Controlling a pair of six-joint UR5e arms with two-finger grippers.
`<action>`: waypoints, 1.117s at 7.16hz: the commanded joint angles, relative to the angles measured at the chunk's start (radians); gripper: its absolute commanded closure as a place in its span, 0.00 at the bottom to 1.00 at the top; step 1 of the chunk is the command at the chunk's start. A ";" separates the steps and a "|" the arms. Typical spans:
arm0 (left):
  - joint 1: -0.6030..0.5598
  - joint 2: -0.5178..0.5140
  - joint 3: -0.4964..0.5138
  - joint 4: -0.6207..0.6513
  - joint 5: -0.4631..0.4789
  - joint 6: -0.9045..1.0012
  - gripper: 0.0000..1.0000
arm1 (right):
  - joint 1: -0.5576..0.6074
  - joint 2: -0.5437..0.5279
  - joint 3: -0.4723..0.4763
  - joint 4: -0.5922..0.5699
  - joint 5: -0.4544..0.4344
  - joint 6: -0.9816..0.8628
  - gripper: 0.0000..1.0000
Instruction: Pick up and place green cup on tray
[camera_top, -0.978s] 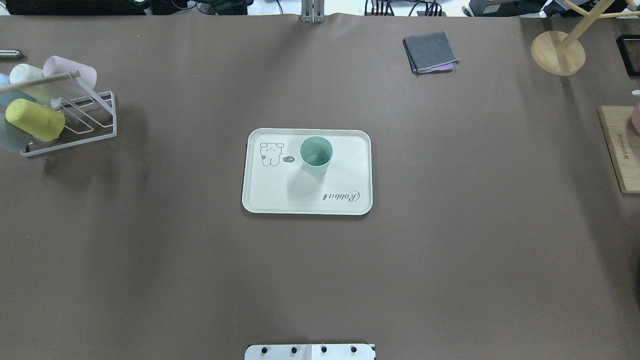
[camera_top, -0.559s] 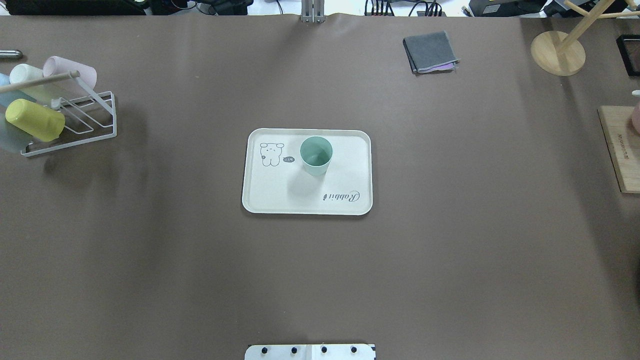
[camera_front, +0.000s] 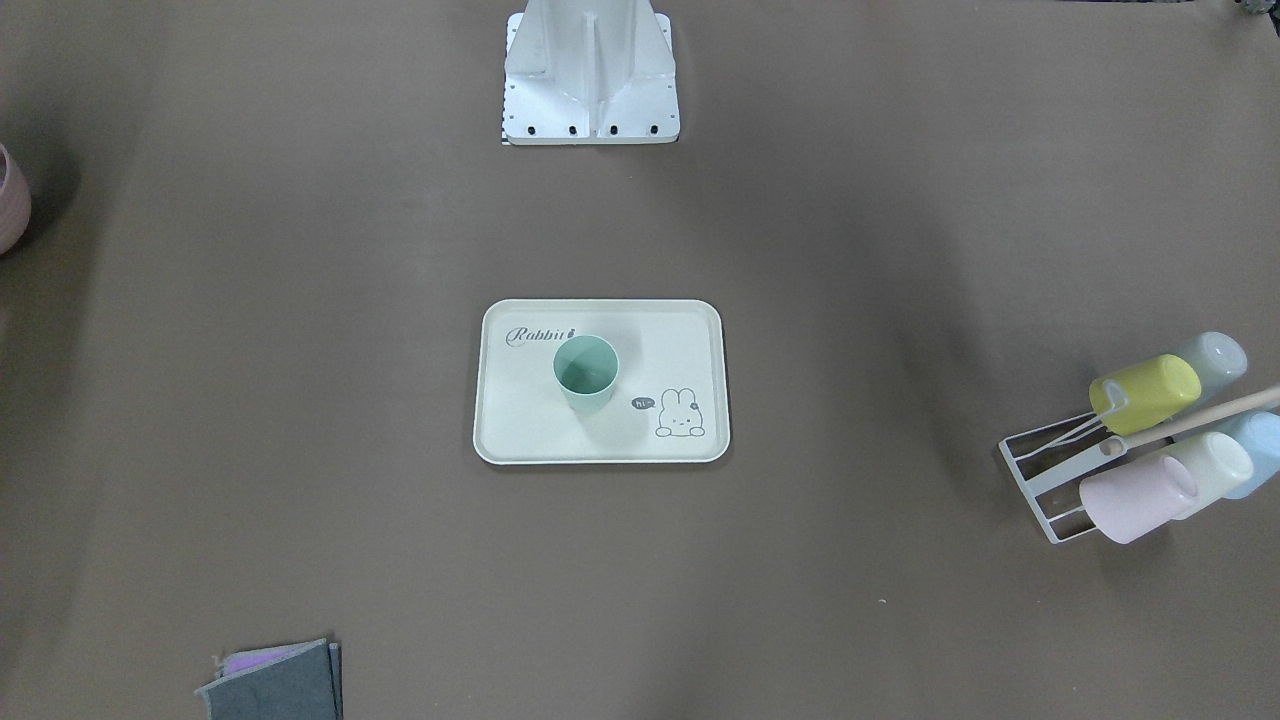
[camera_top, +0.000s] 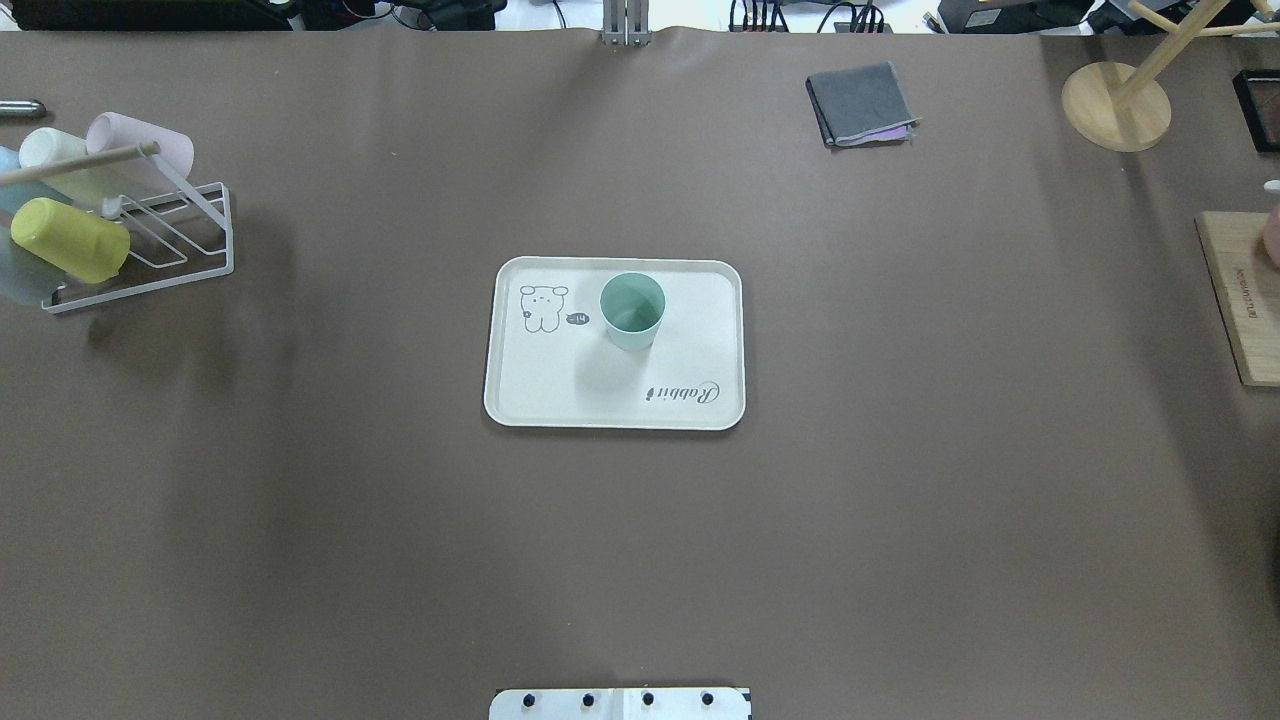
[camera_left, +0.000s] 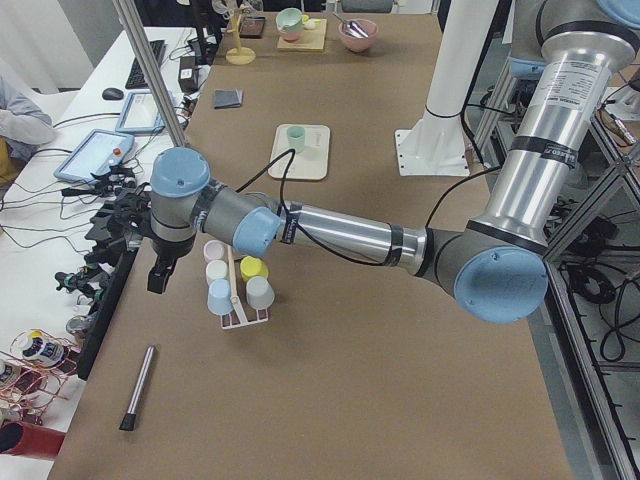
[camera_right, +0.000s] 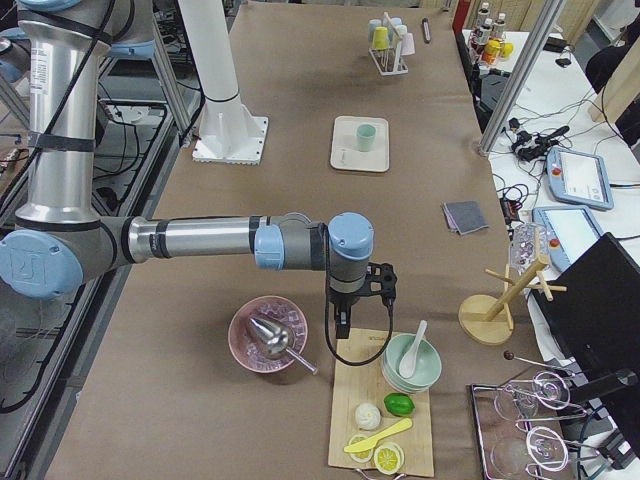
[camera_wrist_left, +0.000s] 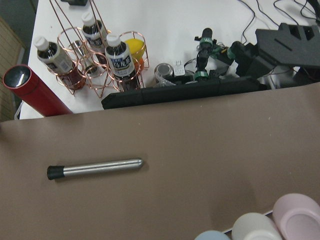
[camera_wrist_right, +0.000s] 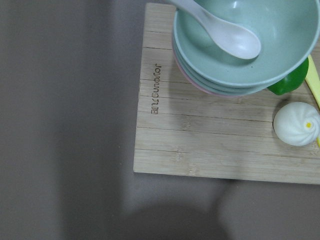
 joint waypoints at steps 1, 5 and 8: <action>-0.019 0.221 -0.212 0.171 -0.043 0.044 0.02 | -0.002 0.002 0.000 0.000 0.001 0.000 0.00; -0.021 0.517 -0.418 0.165 -0.040 0.050 0.02 | -0.026 0.005 0.000 0.000 -0.001 -0.002 0.00; -0.013 0.474 -0.362 0.176 -0.033 0.048 0.02 | -0.035 0.005 0.000 0.000 -0.001 0.000 0.00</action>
